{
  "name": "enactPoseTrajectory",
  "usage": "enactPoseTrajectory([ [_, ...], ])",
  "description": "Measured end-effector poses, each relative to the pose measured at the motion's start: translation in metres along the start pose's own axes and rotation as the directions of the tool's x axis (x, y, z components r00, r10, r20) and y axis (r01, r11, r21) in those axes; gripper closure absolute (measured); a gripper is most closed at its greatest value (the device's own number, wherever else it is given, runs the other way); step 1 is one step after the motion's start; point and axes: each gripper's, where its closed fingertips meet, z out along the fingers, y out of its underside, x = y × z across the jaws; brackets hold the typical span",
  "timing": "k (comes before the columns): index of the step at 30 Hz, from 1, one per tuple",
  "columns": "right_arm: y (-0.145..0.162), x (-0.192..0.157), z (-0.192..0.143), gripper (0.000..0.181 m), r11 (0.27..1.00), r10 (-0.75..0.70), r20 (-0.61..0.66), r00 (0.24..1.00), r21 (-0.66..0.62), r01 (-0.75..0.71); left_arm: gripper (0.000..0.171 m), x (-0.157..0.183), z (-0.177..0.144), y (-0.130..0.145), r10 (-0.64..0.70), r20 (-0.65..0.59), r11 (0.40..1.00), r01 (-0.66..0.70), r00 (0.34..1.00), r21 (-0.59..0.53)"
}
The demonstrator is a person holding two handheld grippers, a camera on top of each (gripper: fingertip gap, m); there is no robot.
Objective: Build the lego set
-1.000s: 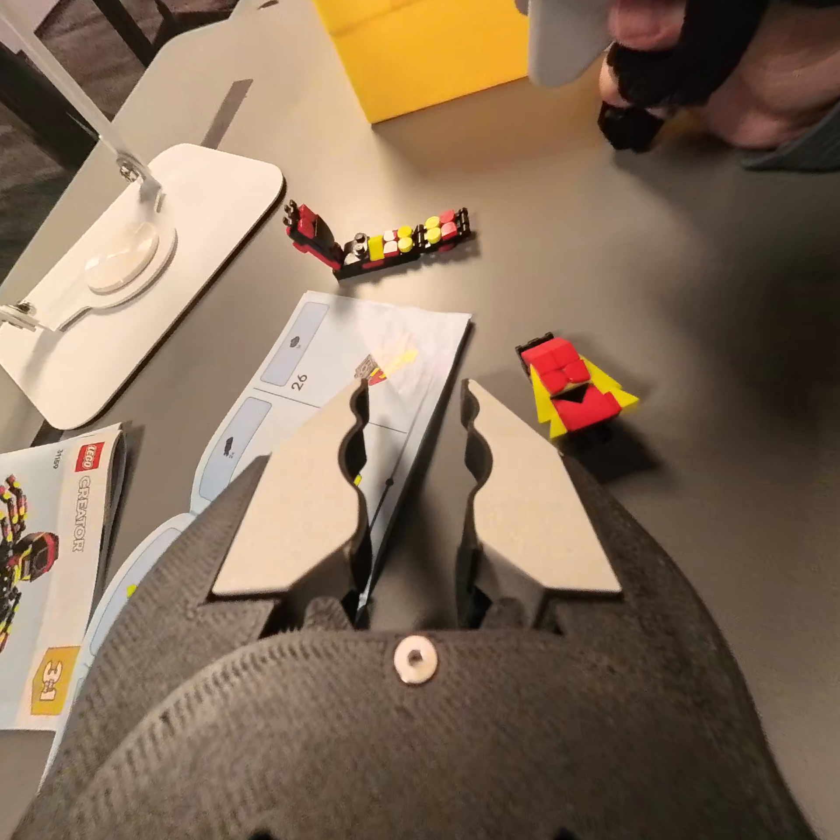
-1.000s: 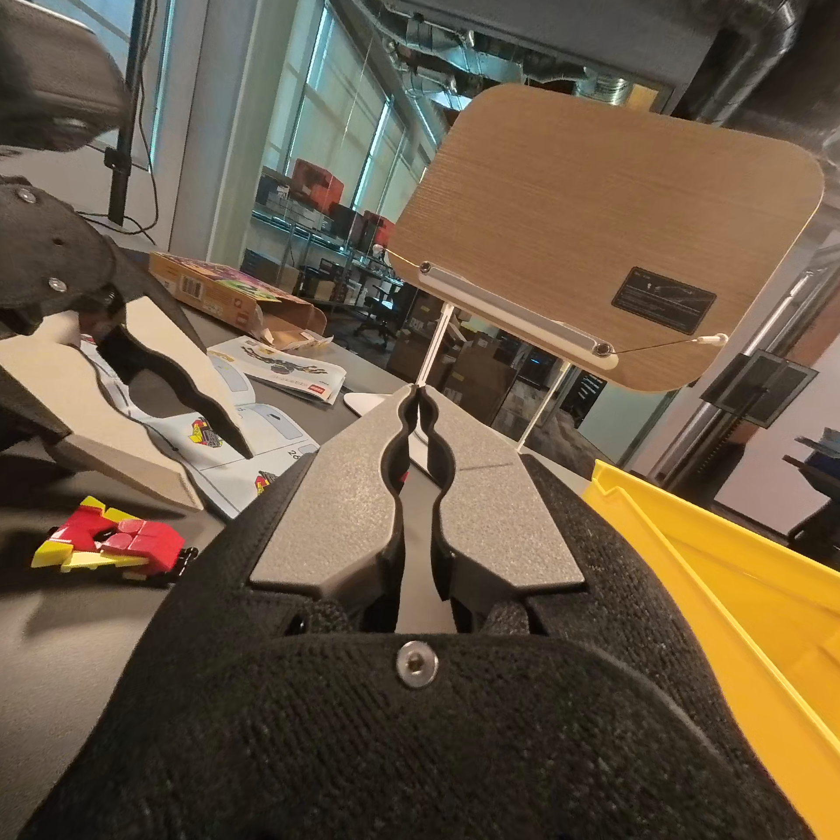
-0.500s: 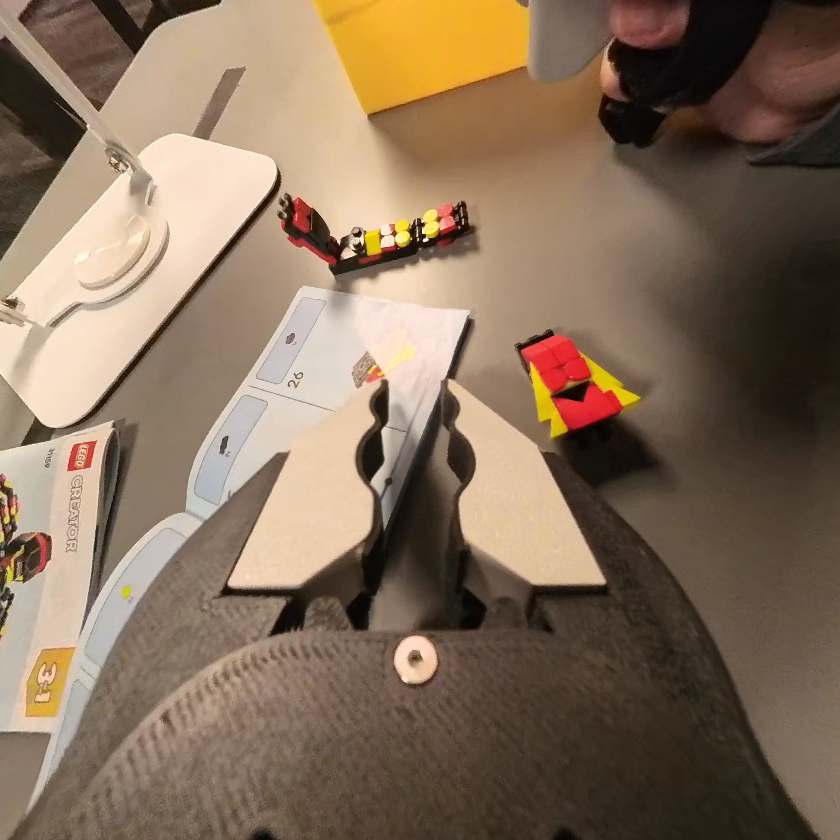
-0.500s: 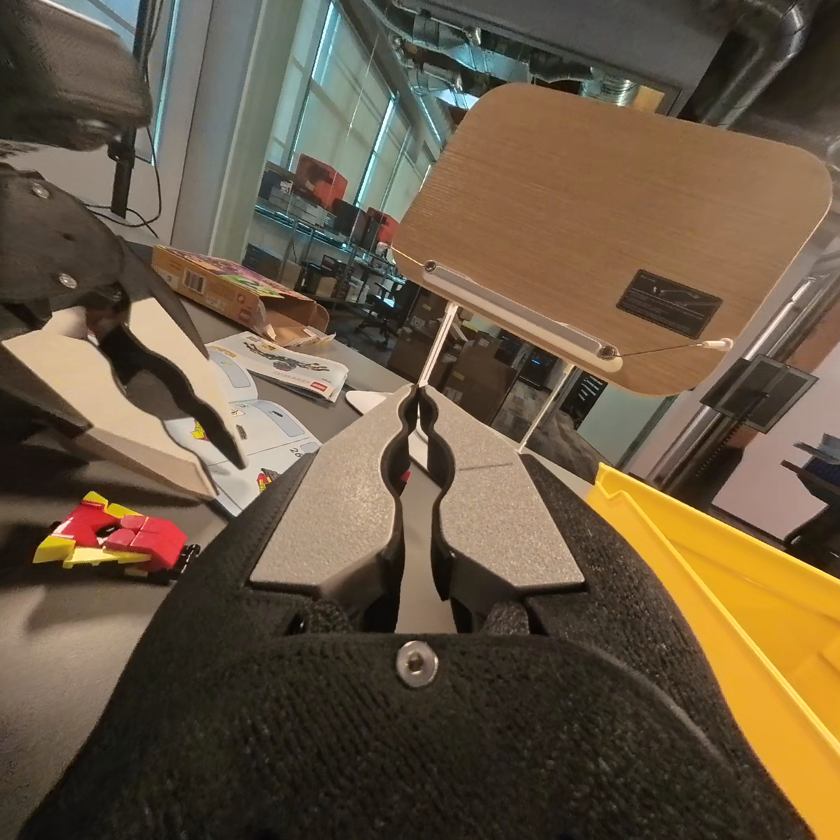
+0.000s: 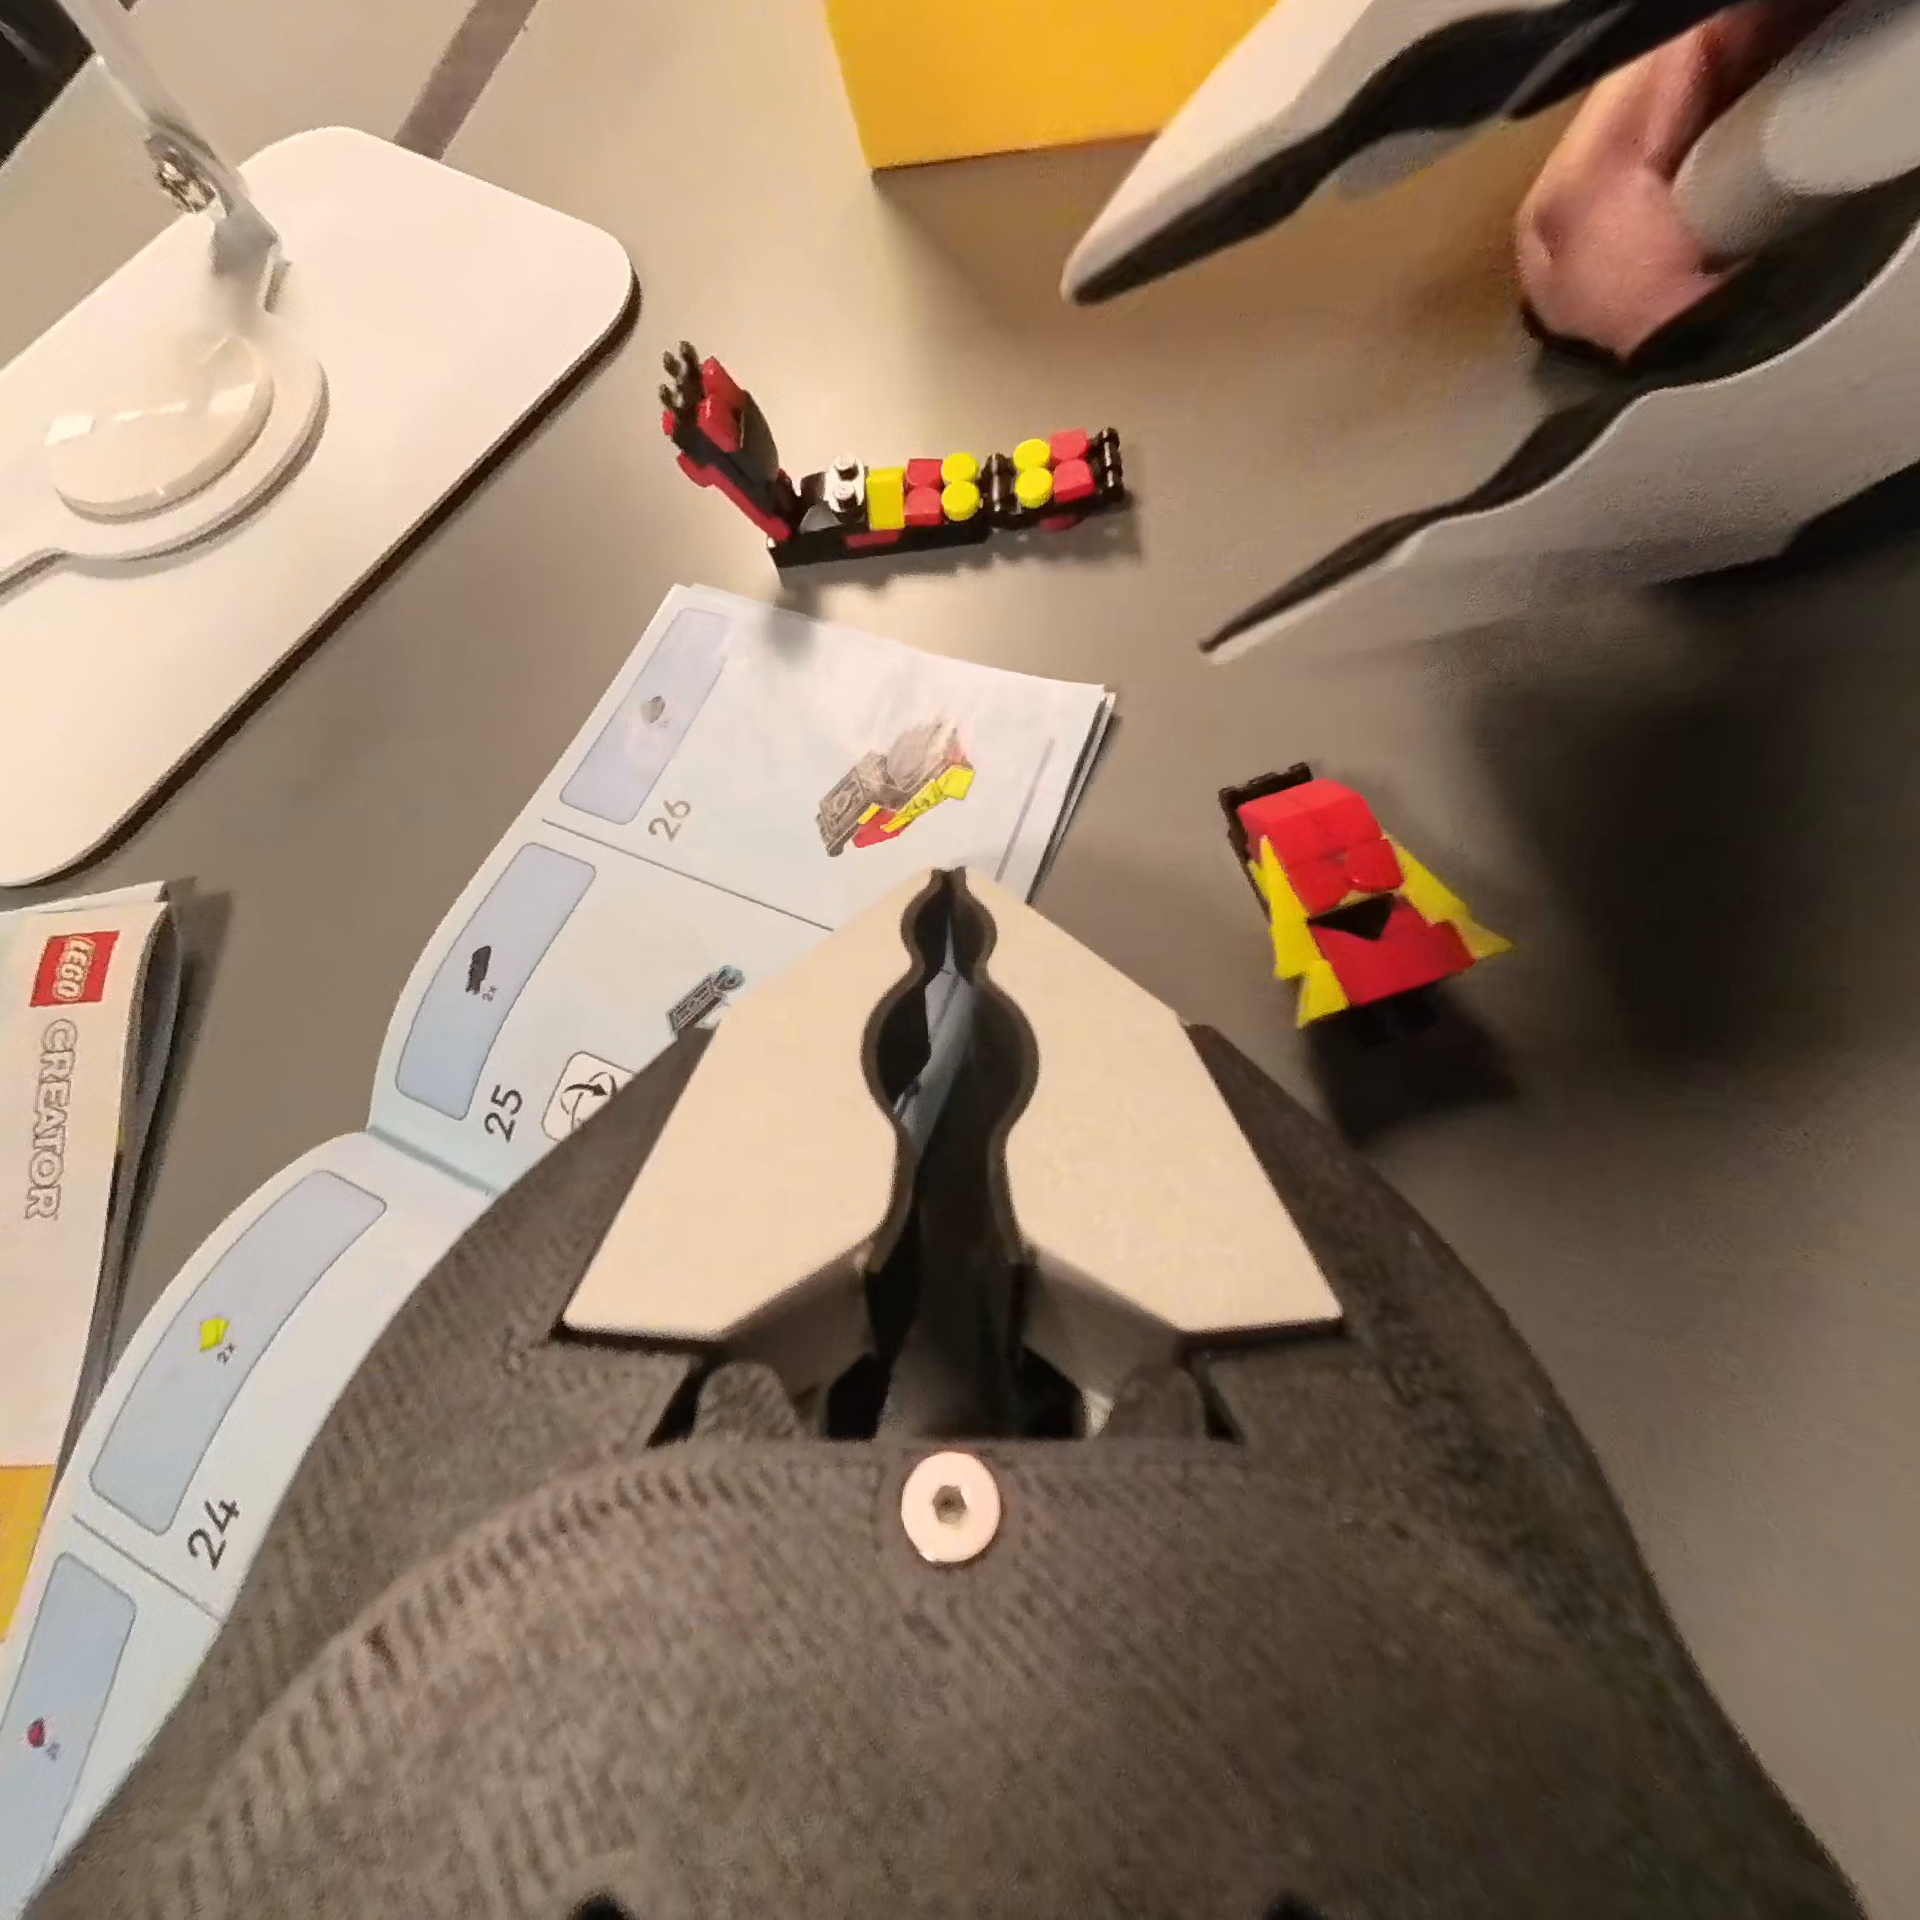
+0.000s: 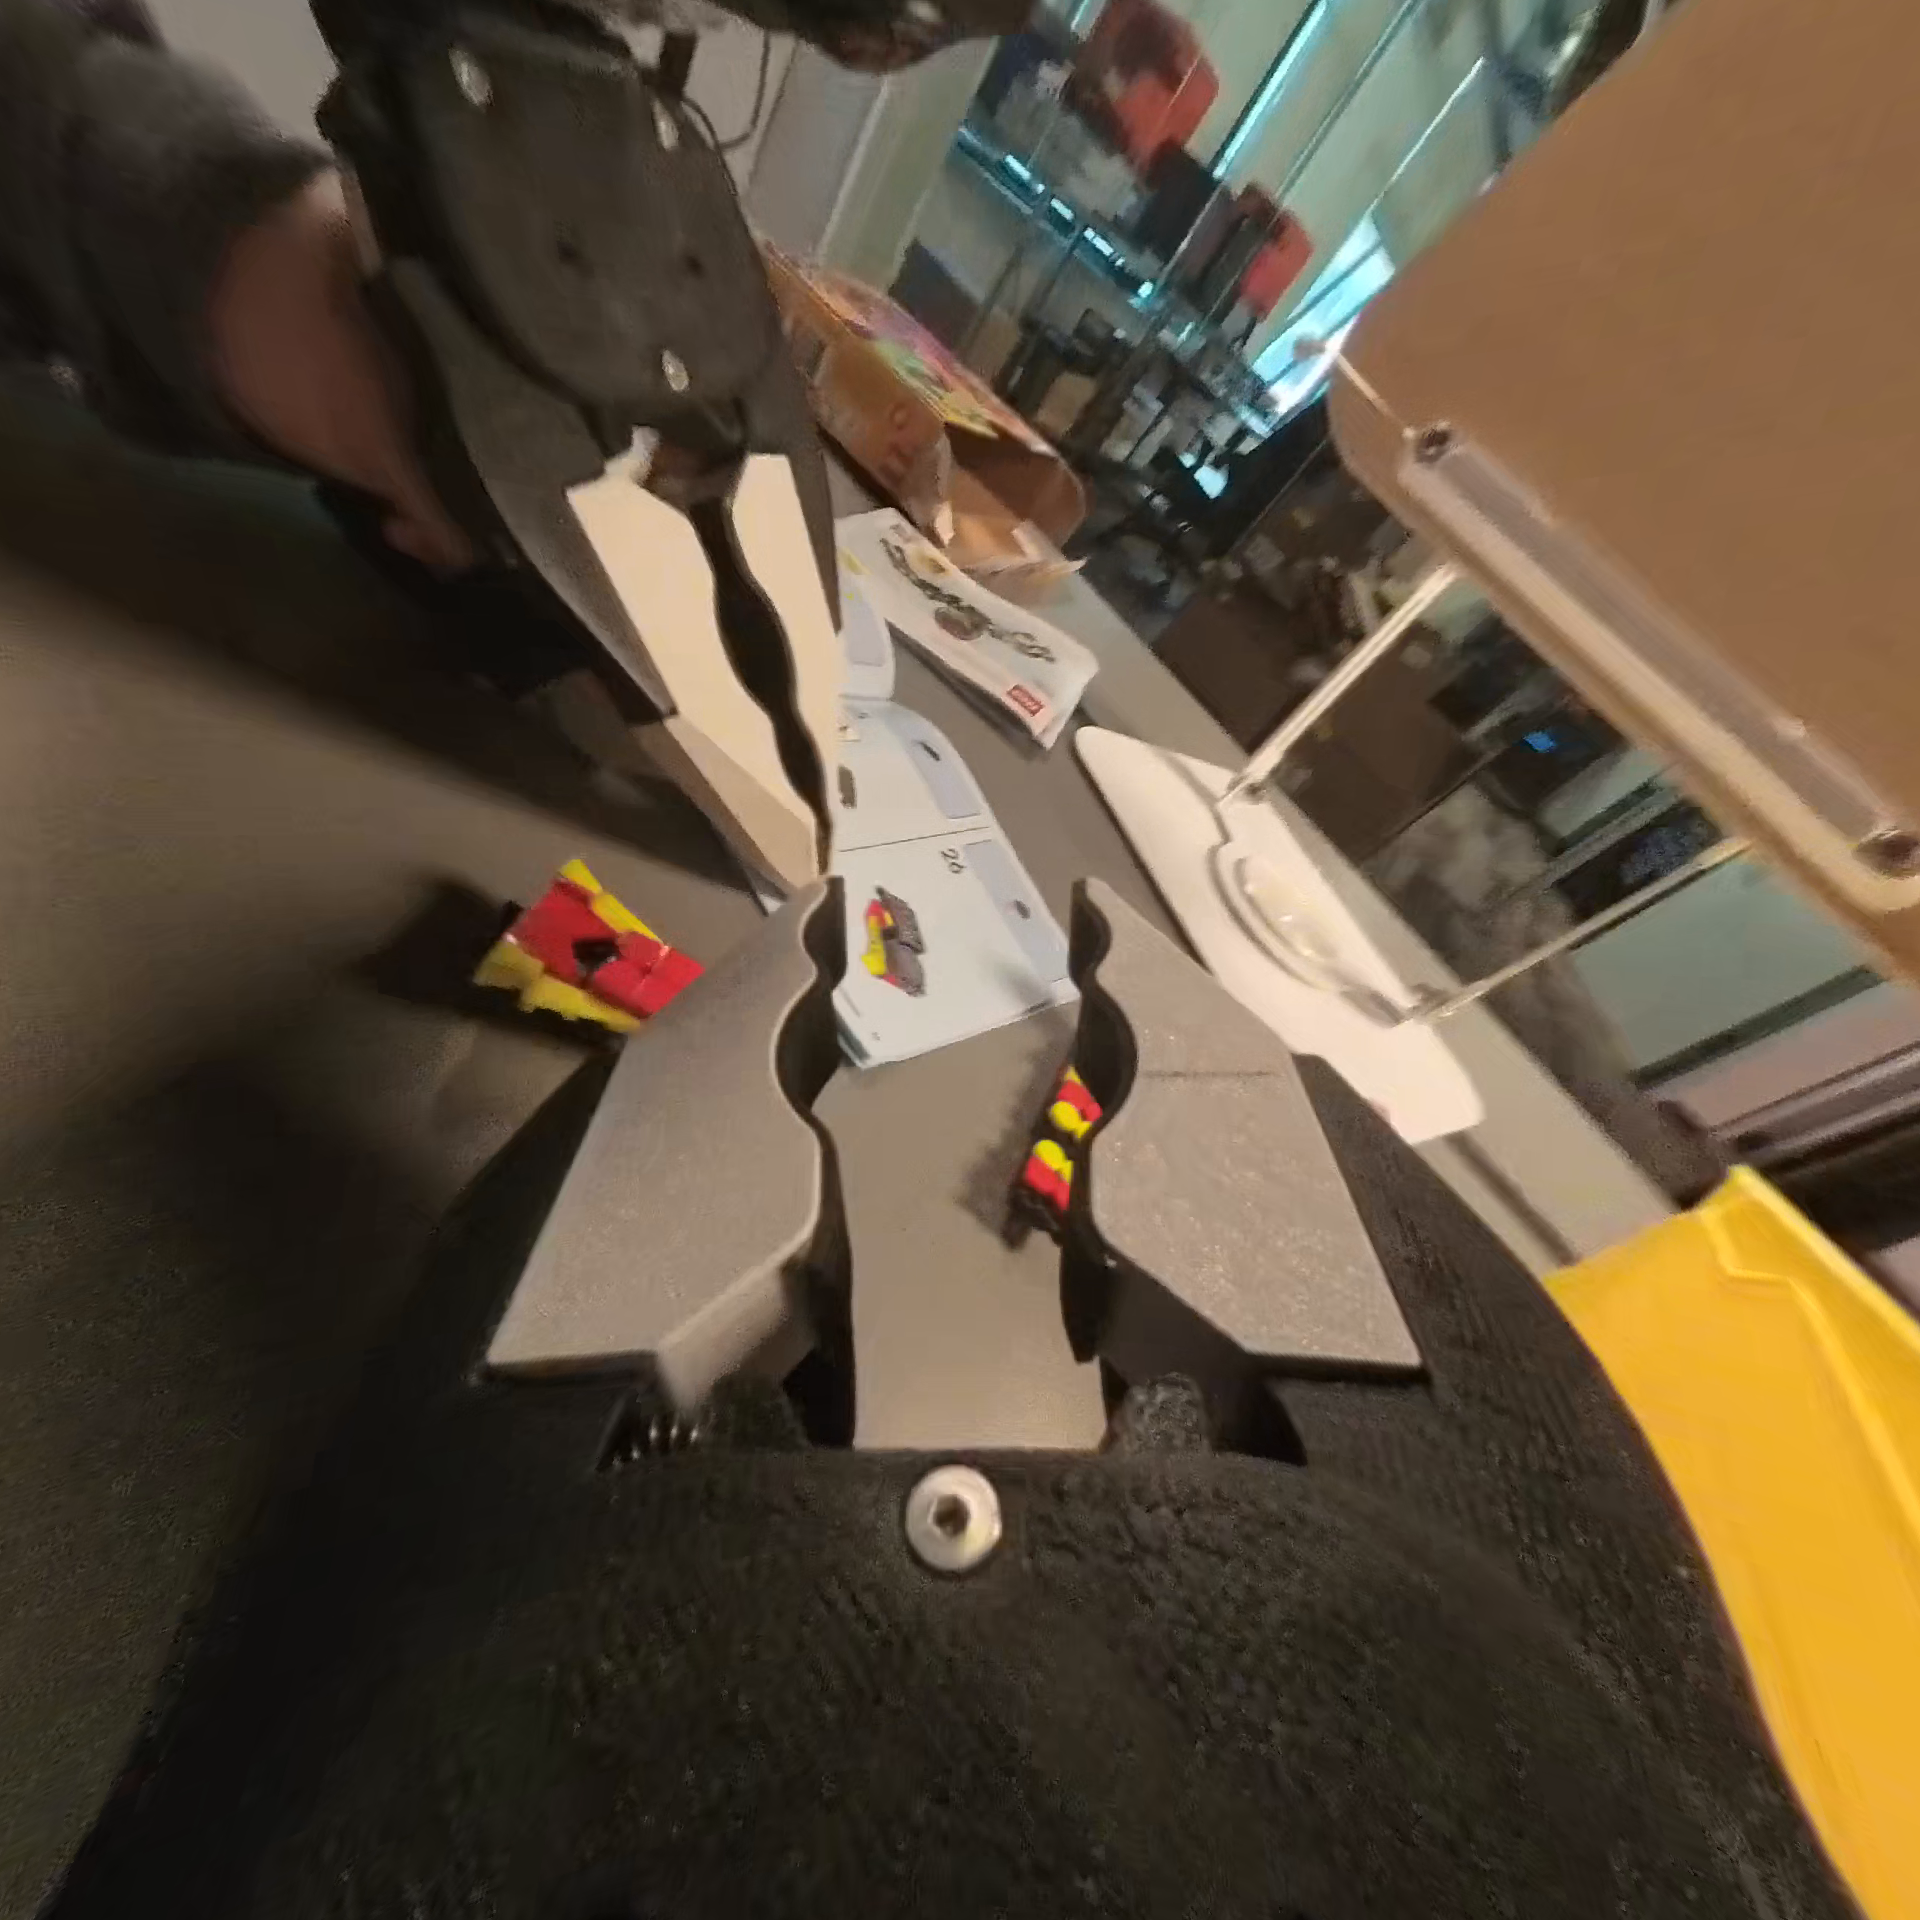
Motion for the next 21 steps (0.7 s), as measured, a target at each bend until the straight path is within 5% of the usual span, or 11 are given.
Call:
enactPoseTrajectory([
  [3,-0.005,0.0,-0.002,0.132,0.932,0.362,0.093,0.927,-0.039,-0.36,0.171,-0.001,0.001,0.001,-0.032,-0.02,0.999,0.032,0.999,-0.006],
  [6,0.001,-0.007,-0.001,0.122,0.616,0.787,0.168,0.593,-0.185,-0.765,0.171,-0.001,0.001,0.001,-0.067,-0.044,0.998,0.067,0.997,-0.011],
  [8,0.005,-0.013,0.0,0.128,0.405,0.912,0.178,0.369,-0.257,-0.878,0.171,-0.001,0.001,0.001,-0.062,-0.04,0.998,0.062,0.997,-0.011],
  [11,0.011,-0.011,0.001,0.127,0.178,0.98,0.134,0.147,-0.259,-0.949,0.171,-0.001,0.001,0.001,-0.065,-0.043,0.998,0.065,0.997,-0.012],
  [17,0.012,-0.009,0.002,0.12,-0.057,0.994,0.073,-0.077,-0.243,-0.968,0.171,-0.001,0.001,0.001,-0.071,-0.047,0.997,0.07,0.996,-0.012],
  [21,0.022,-0.012,0.007,0.119,-0.034,0.999,-0.027,-0.028,-0.246,-0.969,0.171,-0.001,0.001,0.001,-0.067,-0.045,0.998,0.067,0.997,-0.012],
])
